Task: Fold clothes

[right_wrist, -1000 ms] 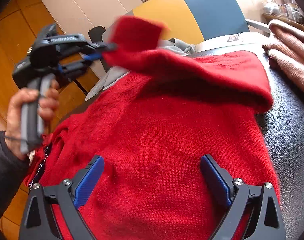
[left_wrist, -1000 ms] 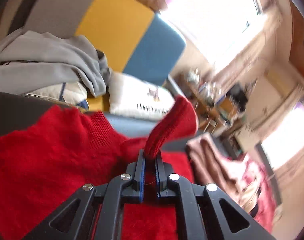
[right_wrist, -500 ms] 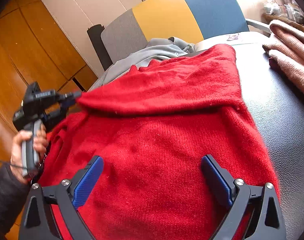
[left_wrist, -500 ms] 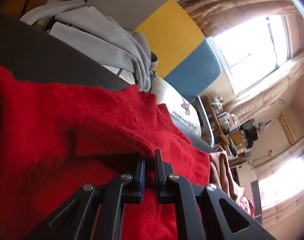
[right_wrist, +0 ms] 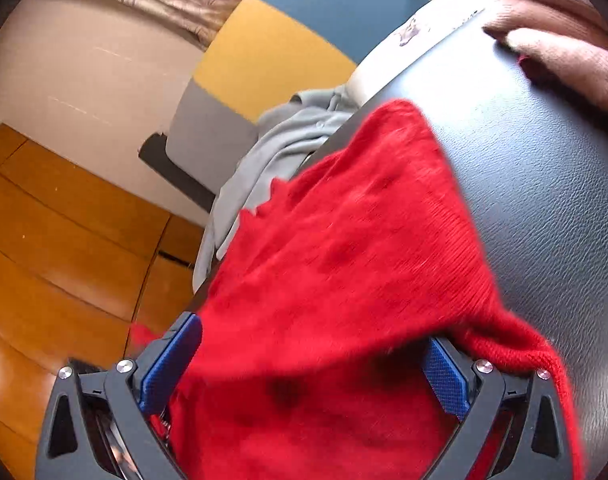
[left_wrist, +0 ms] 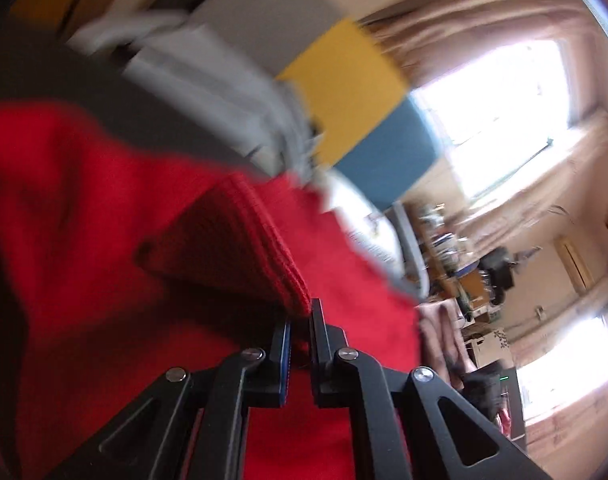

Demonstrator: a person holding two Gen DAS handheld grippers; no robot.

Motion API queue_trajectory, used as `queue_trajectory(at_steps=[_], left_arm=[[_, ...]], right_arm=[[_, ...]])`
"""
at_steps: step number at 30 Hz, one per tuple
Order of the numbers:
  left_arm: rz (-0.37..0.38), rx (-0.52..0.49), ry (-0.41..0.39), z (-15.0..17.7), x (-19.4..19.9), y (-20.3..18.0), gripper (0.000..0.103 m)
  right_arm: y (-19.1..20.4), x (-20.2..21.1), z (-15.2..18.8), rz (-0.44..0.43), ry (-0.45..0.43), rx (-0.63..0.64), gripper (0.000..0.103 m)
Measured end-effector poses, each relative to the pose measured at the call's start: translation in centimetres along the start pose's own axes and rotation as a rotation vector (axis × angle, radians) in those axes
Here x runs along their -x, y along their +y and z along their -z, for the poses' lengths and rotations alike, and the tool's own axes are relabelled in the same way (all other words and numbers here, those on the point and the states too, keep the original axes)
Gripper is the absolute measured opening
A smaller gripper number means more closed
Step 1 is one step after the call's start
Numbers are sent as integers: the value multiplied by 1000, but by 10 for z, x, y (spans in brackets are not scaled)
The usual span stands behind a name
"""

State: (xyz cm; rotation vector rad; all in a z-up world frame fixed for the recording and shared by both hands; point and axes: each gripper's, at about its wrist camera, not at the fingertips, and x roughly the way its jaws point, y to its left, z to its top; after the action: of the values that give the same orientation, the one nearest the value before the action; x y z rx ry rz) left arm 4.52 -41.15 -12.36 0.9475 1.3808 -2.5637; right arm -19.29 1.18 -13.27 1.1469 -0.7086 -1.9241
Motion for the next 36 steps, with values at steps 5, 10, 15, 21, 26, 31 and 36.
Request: queue_trajectory(at_steps=[5,10,15,21,26,31,36], left_arm=[[138,214,16,20,1,62,13],[215,308,-42,9,17,77,39],[196,354,-4,-12,9,82,46],[-134,31,12,-41,18,24,44],[-284,-197,14,-53,27,-2,45],[-291,-496,236,-57,-23,-30,46],[-314,-695,408,-43,-57,-39,46]], right_arm=[[15,-3,19,39,-13,177,103],[14,1,19,30,-14,182,103],[14,1,19,31,-18,187,103],[14,3,20,27,-22,186,103],[12,5,20,15,-29,181,103],[12,5,19,18,-32,182,103],[13,4,18,19,-28,186,103]])
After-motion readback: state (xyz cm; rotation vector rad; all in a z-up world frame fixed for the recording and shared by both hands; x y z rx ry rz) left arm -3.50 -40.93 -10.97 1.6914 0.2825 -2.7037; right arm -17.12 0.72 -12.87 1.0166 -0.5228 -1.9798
